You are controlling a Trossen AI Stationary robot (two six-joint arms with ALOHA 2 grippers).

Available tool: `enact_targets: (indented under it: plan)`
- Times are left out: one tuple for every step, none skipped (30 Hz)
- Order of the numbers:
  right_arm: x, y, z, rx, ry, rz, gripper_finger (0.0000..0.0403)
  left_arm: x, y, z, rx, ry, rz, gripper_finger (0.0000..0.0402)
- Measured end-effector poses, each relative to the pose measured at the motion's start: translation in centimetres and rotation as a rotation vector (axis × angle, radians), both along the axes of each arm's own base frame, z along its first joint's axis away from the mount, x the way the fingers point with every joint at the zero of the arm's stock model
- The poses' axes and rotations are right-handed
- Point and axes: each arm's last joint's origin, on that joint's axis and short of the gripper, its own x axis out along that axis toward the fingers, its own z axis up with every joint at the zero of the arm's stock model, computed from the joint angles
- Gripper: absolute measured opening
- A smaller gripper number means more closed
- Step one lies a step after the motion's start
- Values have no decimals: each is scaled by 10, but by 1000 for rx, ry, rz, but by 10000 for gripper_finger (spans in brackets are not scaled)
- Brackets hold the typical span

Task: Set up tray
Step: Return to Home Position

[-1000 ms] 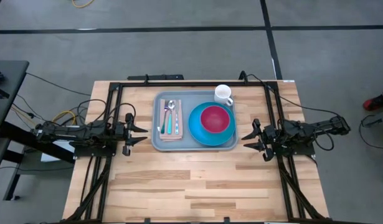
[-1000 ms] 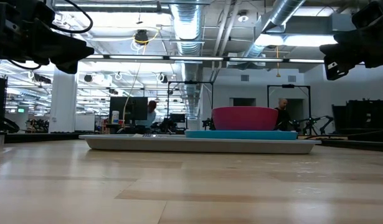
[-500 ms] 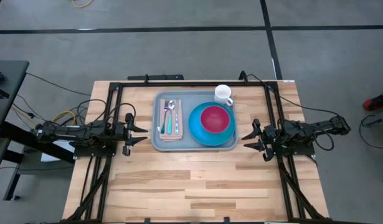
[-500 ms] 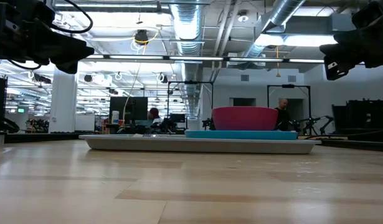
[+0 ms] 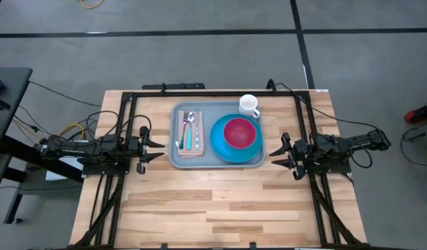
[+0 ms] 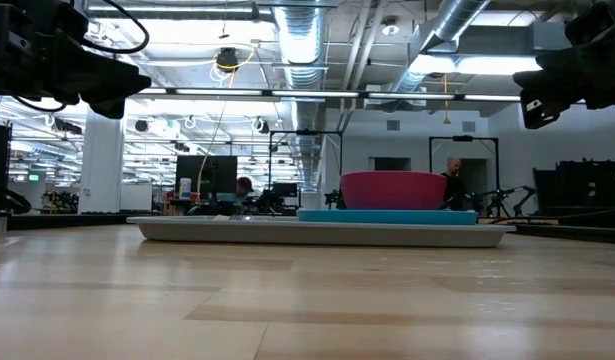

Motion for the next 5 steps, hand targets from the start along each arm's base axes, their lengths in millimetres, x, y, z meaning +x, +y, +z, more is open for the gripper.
enact_targets:
  plan:
    - [0, 0, 0, 0, -1, 0, 127, 0, 0, 0, -2, 0, 0, 122]
    - [0, 0, 0, 0, 0, 0, 127, 0, 0, 0, -4, 0, 0, 122]
    - [0, 0, 0, 0, 0, -1, 127, 0, 0, 0, -4, 0, 0, 122]
    - [0, 0, 0, 0, 0, -1, 127, 0, 0, 0, -4, 0, 0, 122]
    - [0, 0, 0, 0, 0, 0, 127, 0, 0, 0, -3, 0, 0, 122]
